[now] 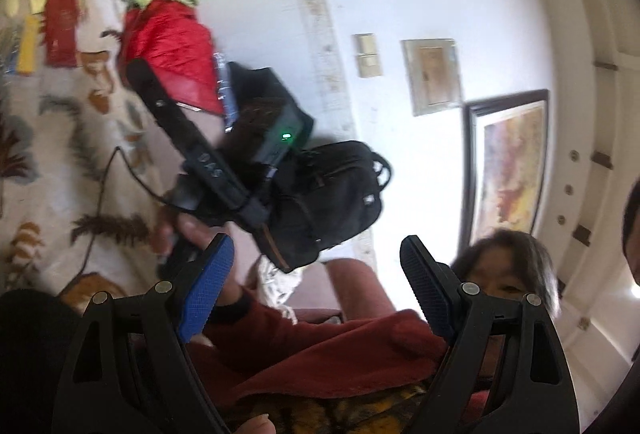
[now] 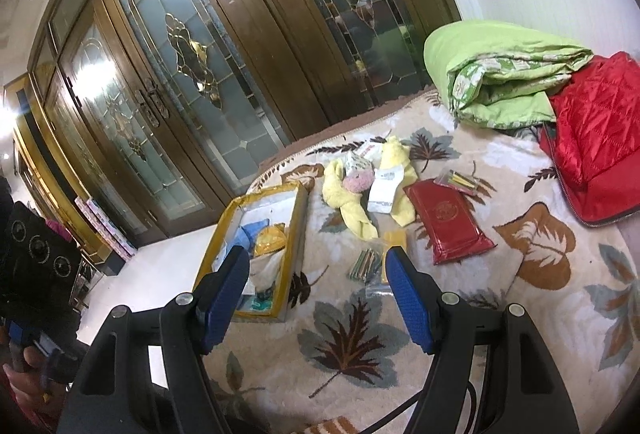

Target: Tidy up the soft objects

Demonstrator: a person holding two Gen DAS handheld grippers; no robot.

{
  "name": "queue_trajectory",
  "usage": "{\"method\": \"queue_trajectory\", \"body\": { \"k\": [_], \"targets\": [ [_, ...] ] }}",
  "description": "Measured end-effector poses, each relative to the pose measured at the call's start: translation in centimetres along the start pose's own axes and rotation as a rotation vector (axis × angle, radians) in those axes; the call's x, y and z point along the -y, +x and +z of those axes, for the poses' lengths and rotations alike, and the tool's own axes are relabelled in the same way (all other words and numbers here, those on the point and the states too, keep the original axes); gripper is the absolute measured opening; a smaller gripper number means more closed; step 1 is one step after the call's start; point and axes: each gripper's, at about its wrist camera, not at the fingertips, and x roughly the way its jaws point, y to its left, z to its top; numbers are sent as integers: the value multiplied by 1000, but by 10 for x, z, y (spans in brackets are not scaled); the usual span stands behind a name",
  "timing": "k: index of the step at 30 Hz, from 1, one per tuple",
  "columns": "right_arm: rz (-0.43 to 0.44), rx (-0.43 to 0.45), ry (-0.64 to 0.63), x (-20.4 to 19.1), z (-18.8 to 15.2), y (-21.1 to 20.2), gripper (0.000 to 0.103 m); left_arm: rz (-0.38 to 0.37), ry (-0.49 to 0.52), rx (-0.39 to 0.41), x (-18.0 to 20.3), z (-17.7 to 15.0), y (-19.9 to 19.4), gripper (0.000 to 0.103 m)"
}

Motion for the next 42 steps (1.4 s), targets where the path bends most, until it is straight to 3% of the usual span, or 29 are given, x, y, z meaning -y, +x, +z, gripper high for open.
{"method": "queue_trajectory", "body": {
  "k": [15, 19, 26, 31, 34, 36, 42],
  "targets": [
    [-6, -4, 11, 6, -2, 2, 74, -18, 13, -5, 7, -3, 1, 86],
    [-8, -8, 18, 7, -3, 1, 74, 23, 12, -14, 7, -3, 2, 86],
    [-7, -8, 11, 6, -1, 2, 74, 165, 5, -3, -3, -4, -1, 86],
    [11, -9, 21, 7, -2, 2, 74, 163, -14, 3, -11, -5, -5, 86],
    [145, 4, 73, 12, -1, 0, 74, 220, -7, 5, -11, -3, -5, 86],
    [376, -17, 157, 22, -2, 4, 80, 249, -10, 7, -13, -2, -5, 86],
    [870, -39, 426, 46, -7, 14, 91, 358, 10, 30, -18, 1, -7, 86]
  ]
}}
